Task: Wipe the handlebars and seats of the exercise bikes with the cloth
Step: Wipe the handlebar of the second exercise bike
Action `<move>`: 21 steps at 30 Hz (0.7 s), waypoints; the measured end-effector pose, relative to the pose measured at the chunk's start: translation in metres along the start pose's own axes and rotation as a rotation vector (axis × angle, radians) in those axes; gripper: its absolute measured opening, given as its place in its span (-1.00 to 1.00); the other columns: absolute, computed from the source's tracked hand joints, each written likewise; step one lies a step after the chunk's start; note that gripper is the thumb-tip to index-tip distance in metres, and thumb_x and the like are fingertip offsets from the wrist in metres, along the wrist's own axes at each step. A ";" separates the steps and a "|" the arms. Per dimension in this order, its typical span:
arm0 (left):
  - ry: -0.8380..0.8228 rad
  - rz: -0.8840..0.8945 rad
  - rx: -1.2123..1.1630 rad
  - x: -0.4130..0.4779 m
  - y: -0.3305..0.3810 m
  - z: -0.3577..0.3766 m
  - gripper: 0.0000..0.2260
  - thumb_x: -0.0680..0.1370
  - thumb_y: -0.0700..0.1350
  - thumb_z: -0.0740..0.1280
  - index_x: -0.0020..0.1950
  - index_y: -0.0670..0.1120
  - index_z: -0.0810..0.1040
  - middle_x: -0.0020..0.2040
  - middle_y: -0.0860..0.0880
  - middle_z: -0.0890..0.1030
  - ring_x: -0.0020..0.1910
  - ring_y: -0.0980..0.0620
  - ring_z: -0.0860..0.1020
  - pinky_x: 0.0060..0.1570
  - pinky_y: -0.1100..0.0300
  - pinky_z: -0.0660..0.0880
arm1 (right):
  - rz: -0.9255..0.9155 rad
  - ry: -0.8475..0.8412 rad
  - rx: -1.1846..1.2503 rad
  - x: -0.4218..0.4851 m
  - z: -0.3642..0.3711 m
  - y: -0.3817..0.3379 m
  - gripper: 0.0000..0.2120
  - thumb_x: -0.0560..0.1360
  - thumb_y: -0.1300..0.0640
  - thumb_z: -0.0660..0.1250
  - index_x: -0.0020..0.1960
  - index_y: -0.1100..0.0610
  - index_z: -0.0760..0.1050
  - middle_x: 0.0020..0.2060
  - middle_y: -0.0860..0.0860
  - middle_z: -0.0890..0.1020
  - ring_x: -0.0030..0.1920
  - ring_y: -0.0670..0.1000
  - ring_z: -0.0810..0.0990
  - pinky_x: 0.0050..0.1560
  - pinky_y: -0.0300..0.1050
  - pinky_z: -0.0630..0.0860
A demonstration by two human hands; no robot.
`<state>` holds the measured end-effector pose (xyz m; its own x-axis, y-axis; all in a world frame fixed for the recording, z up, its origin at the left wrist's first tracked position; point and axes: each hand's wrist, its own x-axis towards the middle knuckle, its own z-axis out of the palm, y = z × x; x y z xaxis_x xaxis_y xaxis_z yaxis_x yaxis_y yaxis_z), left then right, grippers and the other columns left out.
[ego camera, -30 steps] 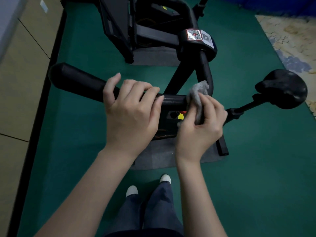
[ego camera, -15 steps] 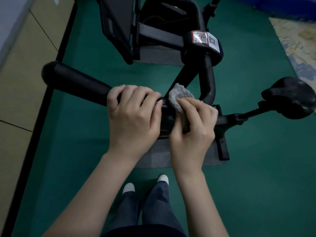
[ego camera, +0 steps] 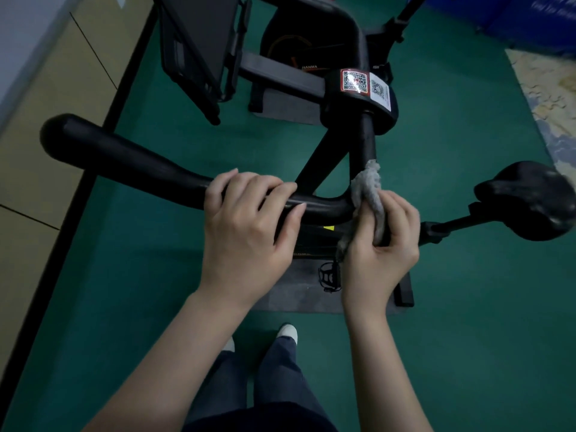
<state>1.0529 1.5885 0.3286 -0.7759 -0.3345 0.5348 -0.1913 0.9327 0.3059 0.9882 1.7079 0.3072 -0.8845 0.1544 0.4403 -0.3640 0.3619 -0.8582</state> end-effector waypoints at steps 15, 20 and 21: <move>0.082 0.008 0.071 -0.001 -0.003 0.012 -0.78 0.60 0.00 0.25 0.03 -0.08 0.62 -0.05 -0.01 0.61 0.01 -0.04 0.51 0.13 0.05 0.25 | 0.717 0.015 0.460 -0.028 0.007 -0.017 -0.82 0.62 0.16 0.21 0.14 0.16 0.53 0.01 0.14 0.66 0.07 0.13 0.62 0.19 0.21 0.51; 0.107 0.033 0.097 -0.003 -0.006 0.017 -0.77 0.61 0.01 0.23 0.04 -0.08 0.62 -0.04 -0.01 0.62 0.02 -0.03 0.51 0.14 0.05 0.24 | 0.853 -0.089 0.676 -0.030 0.006 -0.014 -0.80 0.64 0.22 0.13 0.08 0.15 0.53 0.00 0.16 0.65 0.01 0.09 0.62 0.15 0.09 0.53; 0.111 0.036 0.102 -0.003 -0.006 0.017 -0.77 0.61 0.01 0.23 0.04 -0.08 0.62 -0.03 -0.01 0.62 0.02 -0.03 0.50 0.14 0.05 0.24 | 0.870 -0.141 0.723 -0.034 0.005 -0.016 -0.80 0.64 0.24 0.12 0.11 0.19 0.52 0.00 0.17 0.65 0.01 0.09 0.62 0.13 0.04 0.53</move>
<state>1.0461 1.5862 0.3118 -0.7131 -0.3084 0.6296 -0.2291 0.9512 0.2065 1.0227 1.6927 0.3043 -0.9275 -0.0272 -0.3728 0.3461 -0.4392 -0.8290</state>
